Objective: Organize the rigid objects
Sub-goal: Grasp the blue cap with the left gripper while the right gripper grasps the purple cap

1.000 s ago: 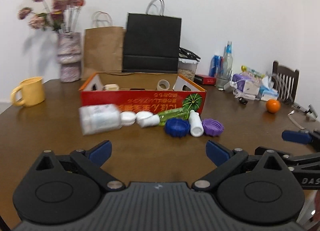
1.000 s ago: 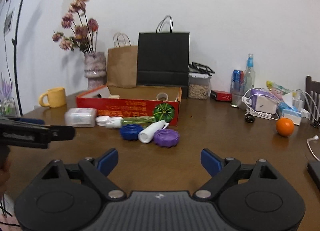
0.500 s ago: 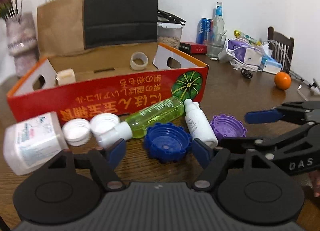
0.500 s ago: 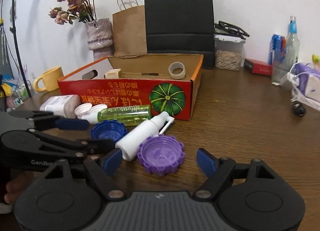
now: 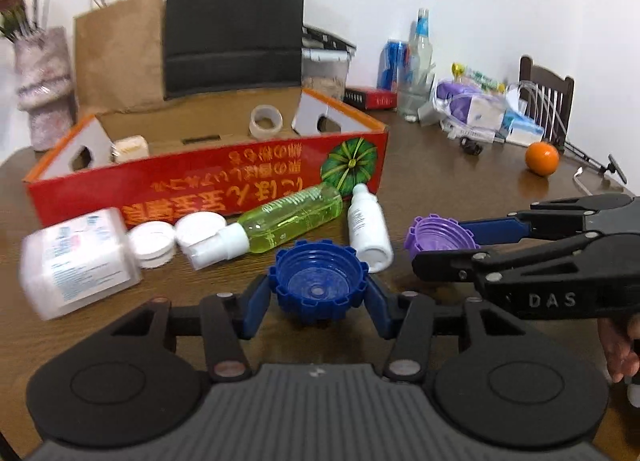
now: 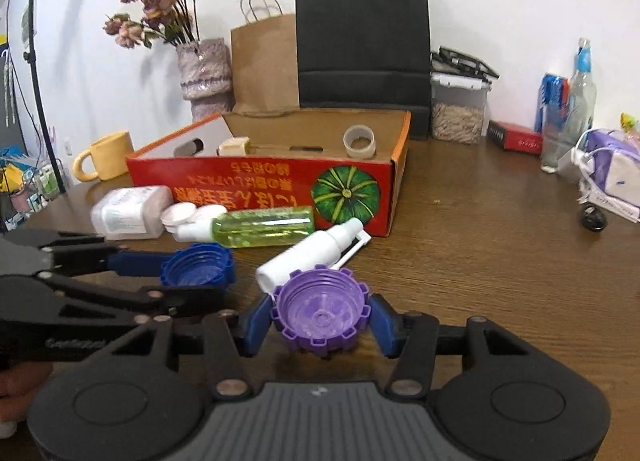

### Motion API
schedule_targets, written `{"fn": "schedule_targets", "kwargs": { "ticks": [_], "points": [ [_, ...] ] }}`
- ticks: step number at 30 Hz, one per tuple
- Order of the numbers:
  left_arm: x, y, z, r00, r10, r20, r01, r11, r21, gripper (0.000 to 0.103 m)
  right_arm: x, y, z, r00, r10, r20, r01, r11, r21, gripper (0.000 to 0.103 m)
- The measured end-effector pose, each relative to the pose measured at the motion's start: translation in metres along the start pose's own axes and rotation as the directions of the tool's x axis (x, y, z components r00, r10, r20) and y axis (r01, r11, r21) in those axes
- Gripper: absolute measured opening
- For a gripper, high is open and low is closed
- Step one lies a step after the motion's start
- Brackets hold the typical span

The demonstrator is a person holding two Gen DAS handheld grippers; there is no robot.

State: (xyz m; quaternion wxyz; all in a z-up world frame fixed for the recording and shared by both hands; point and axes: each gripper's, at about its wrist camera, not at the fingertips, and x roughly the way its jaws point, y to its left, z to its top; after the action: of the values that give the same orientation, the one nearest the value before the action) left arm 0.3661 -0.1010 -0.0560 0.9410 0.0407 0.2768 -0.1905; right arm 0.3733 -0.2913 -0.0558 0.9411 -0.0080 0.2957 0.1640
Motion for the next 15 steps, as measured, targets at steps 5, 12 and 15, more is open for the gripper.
{"fn": "schedule_targets", "kwargs": {
  "ticks": [5, 12, 15],
  "points": [
    [-0.066, -0.012, -0.008, 0.994, 0.049, 0.101, -0.050, 0.999, -0.002, 0.052, -0.046, 0.022, -0.004, 0.997, -0.032, 0.068, 0.033, 0.999, -0.014, 0.052],
    [-0.161, -0.019, -0.027, 0.970, 0.120, 0.211, -0.112, 0.993, -0.046, 0.052, -0.123, 0.064, -0.021, 0.980, -0.065, 0.189, 0.072, 0.997, -0.031, 0.052],
    [-0.197, -0.026, -0.039, 0.950, 0.168, 0.264, -0.160, 0.986, -0.052, 0.052, -0.158, 0.085, -0.034, 0.964, -0.089, 0.251, 0.099, 0.995, -0.030, 0.052]
  ]
}}
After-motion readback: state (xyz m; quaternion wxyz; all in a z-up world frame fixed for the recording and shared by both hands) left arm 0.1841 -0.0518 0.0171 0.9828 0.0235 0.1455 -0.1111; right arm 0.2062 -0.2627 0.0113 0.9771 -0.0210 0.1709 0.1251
